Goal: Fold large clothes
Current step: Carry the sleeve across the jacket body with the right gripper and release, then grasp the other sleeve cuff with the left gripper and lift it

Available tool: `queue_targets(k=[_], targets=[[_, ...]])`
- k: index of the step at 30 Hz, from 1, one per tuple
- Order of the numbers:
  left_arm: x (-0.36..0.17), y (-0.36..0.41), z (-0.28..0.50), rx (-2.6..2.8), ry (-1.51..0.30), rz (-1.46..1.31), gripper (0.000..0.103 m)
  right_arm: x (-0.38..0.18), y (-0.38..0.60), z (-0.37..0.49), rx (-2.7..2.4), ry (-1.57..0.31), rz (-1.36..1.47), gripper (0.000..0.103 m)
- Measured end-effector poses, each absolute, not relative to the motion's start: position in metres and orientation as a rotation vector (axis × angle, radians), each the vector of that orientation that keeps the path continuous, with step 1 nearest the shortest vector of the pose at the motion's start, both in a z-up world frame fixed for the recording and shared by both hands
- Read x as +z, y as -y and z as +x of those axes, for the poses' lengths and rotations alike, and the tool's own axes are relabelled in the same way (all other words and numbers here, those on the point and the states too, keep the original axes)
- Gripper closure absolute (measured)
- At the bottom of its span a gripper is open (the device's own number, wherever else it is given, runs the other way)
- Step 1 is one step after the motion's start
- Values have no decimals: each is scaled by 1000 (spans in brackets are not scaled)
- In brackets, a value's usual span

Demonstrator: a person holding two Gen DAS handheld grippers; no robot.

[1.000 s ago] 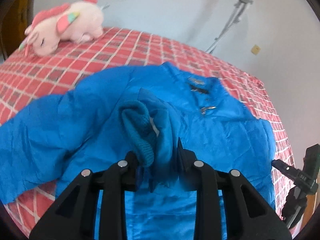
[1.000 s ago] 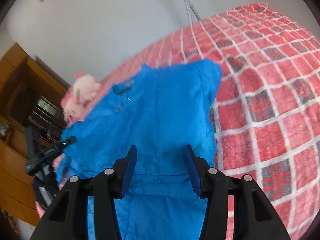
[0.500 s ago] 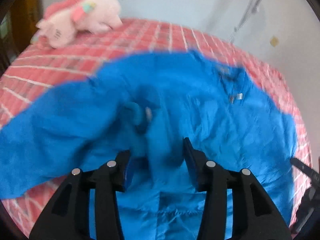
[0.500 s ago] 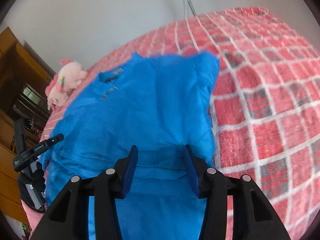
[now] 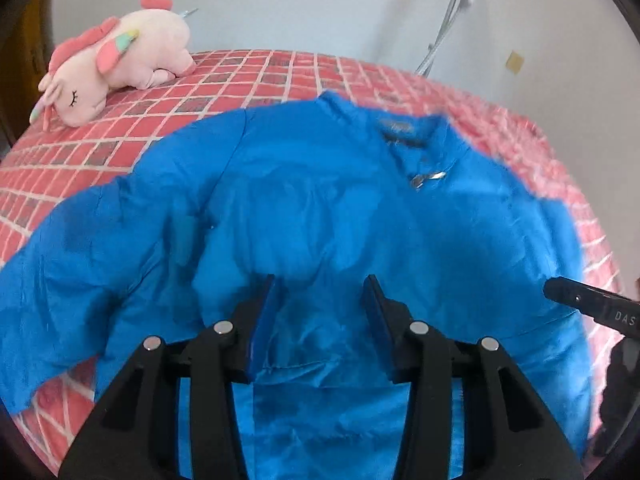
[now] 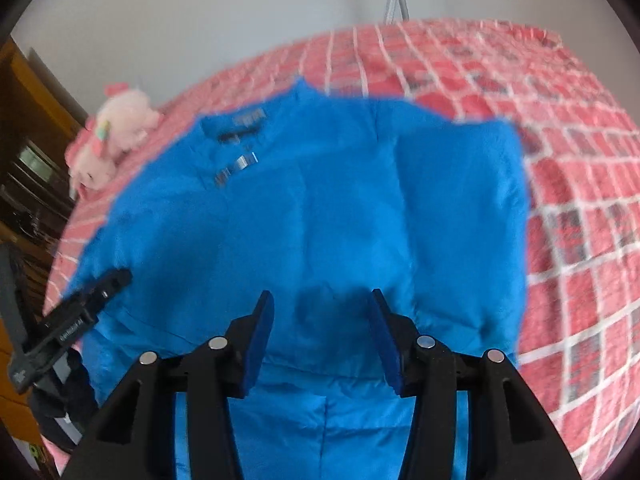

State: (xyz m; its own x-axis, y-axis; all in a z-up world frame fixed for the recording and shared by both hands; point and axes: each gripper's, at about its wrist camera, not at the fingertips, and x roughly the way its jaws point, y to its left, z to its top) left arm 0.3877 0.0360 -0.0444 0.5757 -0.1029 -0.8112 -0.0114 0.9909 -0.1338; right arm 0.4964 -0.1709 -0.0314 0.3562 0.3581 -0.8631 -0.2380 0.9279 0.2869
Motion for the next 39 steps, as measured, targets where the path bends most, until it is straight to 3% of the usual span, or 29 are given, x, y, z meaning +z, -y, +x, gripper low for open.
queue_targets(k=[6, 13, 20, 28, 31, 39], targets=[[-52, -31, 388, -38, -955, -56, 60, -49, 170, 498, 396, -1134, 101, 54], [-23, -19, 367, -55, -887, -59, 59, -22, 158, 473, 439, -1073, 39, 53], [-64, -25, 389, -113, -1031, -117, 59, -47, 148, 479, 411, -1138, 32, 53], [-62, -26, 387, -117, -1035, -124, 60, -45, 146, 476, 393, -1119, 14, 52], [-40, -37, 375, -114, -1003, -161, 54, -24, 146, 464, 429, -1076, 13, 40], [7, -128, 313, 95, -879, -174, 40, -8, 136, 450, 463, -1074, -18, 38]])
